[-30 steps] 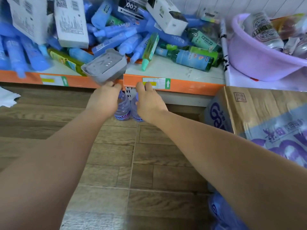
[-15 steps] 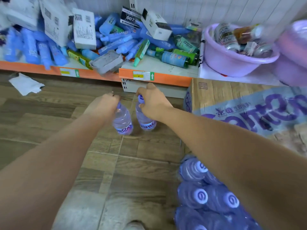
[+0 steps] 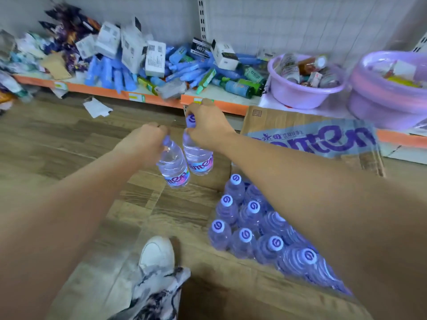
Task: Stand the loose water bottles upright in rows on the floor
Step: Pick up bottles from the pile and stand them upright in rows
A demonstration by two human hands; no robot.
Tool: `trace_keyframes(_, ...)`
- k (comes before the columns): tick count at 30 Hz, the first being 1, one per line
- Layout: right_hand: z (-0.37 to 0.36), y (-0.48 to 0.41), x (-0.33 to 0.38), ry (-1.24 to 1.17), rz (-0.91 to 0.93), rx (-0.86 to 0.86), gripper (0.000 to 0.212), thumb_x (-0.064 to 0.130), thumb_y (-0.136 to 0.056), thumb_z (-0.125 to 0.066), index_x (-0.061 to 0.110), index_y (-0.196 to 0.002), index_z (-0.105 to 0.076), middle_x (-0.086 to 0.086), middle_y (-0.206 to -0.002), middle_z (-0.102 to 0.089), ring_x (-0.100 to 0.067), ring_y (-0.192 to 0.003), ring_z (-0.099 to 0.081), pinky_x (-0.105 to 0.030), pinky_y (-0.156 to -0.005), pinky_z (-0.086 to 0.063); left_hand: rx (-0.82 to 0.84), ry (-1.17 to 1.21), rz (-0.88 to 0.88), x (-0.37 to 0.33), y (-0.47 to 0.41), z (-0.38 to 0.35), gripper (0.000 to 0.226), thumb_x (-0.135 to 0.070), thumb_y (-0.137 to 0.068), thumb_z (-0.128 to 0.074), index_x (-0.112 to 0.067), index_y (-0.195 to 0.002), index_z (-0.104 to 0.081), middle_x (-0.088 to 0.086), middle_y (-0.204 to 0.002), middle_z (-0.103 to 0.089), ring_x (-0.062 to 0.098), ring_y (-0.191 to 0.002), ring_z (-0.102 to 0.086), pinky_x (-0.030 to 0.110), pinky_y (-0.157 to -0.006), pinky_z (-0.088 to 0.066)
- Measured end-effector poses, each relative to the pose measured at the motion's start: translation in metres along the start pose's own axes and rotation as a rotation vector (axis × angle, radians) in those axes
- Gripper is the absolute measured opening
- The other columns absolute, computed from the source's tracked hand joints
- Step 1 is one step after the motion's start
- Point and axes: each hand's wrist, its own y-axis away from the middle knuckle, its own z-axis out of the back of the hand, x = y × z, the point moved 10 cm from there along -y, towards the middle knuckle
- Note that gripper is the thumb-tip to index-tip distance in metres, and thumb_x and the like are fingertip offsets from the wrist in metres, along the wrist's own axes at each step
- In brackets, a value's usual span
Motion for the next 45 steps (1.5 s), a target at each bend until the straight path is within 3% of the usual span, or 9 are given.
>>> trace_keyframes(5,0.013,0.057,0.017,-0.001,0.020,0.033,0.022,0.008,-0.079,-0.060,0.006,-0.101,-0.059,-0.015,-0.108,-0.047,-0.037,-0.094,-0.057,-0.039,-0.085,-0.050,0.047,-0.013,0.008,-0.030,0.054,0.008,0.026,-0.007,-0.084,-0.054,-0.003,-0.109,-0.055,0.022,-0.108,-0.059,0.037,-0.102,-0.056,0.035,-0.082,-0.044)
trace_keyframes(8,0.014,0.081,0.015,0.015,0.006,0.066,0.026,0.014,-0.081,-0.062,0.007,-0.106,-0.059,-0.017,-0.111,-0.052,-0.034,-0.100,-0.057,-0.033,-0.087,-0.048,0.191,-0.034,-0.052,-0.049,0.071,-0.010,0.009,-0.013,-0.083,-0.059,-0.009,-0.086,-0.052,0.022,-0.098,-0.064,0.032,-0.082,-0.054,0.034,-0.074,-0.045)
trace_keyframes(12,0.010,0.106,0.010,0.072,-0.032,0.118,0.028,0.019,-0.081,-0.065,0.008,-0.106,-0.062,-0.015,-0.111,-0.060,-0.029,-0.102,-0.056,-0.025,-0.077,-0.039,0.319,-0.067,-0.140,-0.067,0.081,-0.040,0.031,-0.023,-0.082,-0.065,-0.001,-0.104,-0.060,0.015,-0.102,-0.065,0.029,-0.093,-0.057,0.028,-0.074,-0.040)
trace_keyframes(16,0.000,0.126,0.015,0.150,-0.038,0.179,0.032,0.022,-0.080,-0.069,0.007,-0.108,-0.063,-0.012,-0.111,-0.063,-0.026,-0.106,-0.055,-0.028,-0.082,-0.042,0.389,-0.096,-0.234,-0.076,0.094,-0.062,0.040,-0.033,-0.079,-0.068,-0.003,-0.104,-0.062,0.006,-0.086,-0.055,0.021,-0.081,-0.049,0.030,-0.073,-0.042)
trace_keyframes(20,-0.001,0.129,0.015,0.141,-0.078,0.164,0.034,0.024,-0.077,-0.072,0.006,-0.105,-0.065,-0.009,-0.109,-0.064,-0.024,-0.099,-0.056,-0.029,-0.079,-0.043,0.368,-0.065,-0.318,-0.082,0.100,-0.070,0.038,-0.032,-0.077,-0.070,-0.007,-0.104,-0.060,-0.001,-0.085,-0.051,0.017,-0.080,-0.047,0.026,-0.061,-0.037)
trace_keyframes(26,-0.004,0.131,0.019,0.156,-0.101,0.172,0.036,0.026,-0.076,-0.074,0.005,-0.104,-0.066,-0.008,-0.093,-0.061,-0.019,-0.083,-0.049,-0.031,-0.074,-0.045,0.347,-0.079,-0.374,-0.079,0.102,-0.072,0.042,-0.033,-0.076,-0.071,-0.006,-0.106,-0.059,-0.007,-0.069,-0.044,0.019,-0.082,-0.049,0.027,-0.069,-0.037)
trace_keyframes(30,-0.009,0.139,0.025,0.156,-0.101,0.169,0.037,0.029,-0.077,-0.075,0.007,-0.105,-0.066,-0.007,-0.098,-0.063,-0.017,-0.084,-0.050,-0.029,-0.073,-0.043,0.330,-0.090,-0.374,-0.075,0.108,-0.074,0.044,-0.033,-0.076,-0.071,-0.008,-0.111,-0.060,0.004,-0.092,-0.059,0.023,-0.091,-0.056,0.030,-0.076,-0.044)
trace_keyframes(42,-0.008,0.186,0.024,0.159,-0.154,0.118,0.035,0.022,-0.074,-0.074,0.004,-0.102,-0.066,-0.010,-0.094,-0.063,-0.018,-0.082,-0.051,-0.033,-0.074,-0.049,0.283,-0.029,-0.362,-0.082,0.131,-0.081,0.038,-0.032,-0.075,-0.072,-0.010,-0.105,-0.062,0.003,-0.085,-0.057,0.022,-0.082,-0.052,0.031,-0.073,-0.047)
trace_keyframes(45,-0.021,0.202,0.017,0.193,-0.160,0.162,0.032,0.019,-0.074,-0.072,0.004,-0.101,-0.064,-0.003,-0.086,-0.055,-0.018,-0.079,-0.049,-0.026,-0.058,-0.041,0.273,-0.036,-0.347,-0.088,0.134,-0.088,0.040,-0.032,-0.074,-0.073,-0.011,-0.107,-0.062,0.005,-0.089,-0.058,0.024,-0.083,-0.053,0.031,-0.074,-0.048)
